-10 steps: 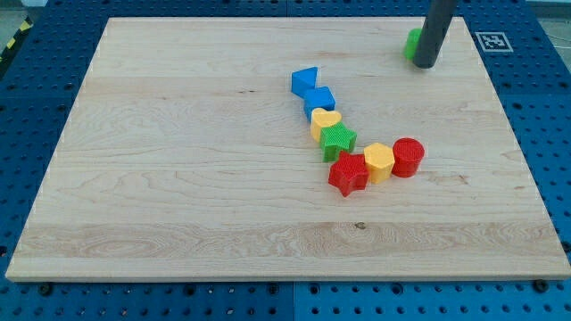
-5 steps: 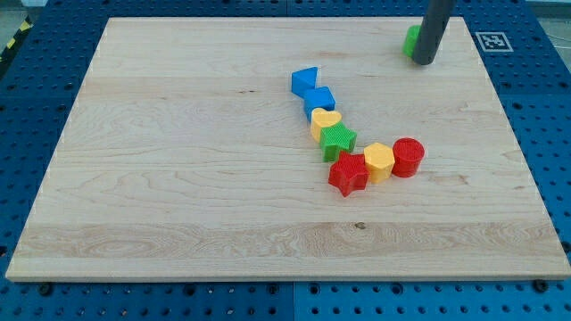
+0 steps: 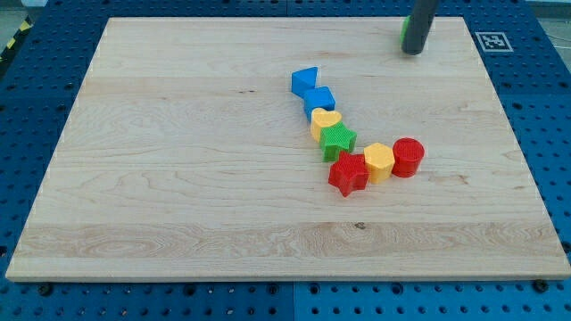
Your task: Place the green circle towards the top right
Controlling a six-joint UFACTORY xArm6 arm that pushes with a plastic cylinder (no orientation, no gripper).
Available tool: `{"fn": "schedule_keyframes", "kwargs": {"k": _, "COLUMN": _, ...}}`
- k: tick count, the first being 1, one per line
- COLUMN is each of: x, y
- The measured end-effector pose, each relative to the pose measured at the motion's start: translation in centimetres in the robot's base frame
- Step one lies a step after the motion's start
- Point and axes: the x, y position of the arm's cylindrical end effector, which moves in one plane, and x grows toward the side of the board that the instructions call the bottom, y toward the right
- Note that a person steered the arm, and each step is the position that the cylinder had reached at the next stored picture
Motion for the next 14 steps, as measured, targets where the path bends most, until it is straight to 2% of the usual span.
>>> {"fn": "schedule_keyframes", "kwargs": {"k": 5, "x": -0.3, "y": -2.1}}
{"fn": "schedule_keyframes", "kwargs": {"k": 7, "x": -1.9, "y": -2.2}}
{"fn": "schedule_keyframes", "kwargs": {"k": 14, "x": -2.6, "y": -2.2}}
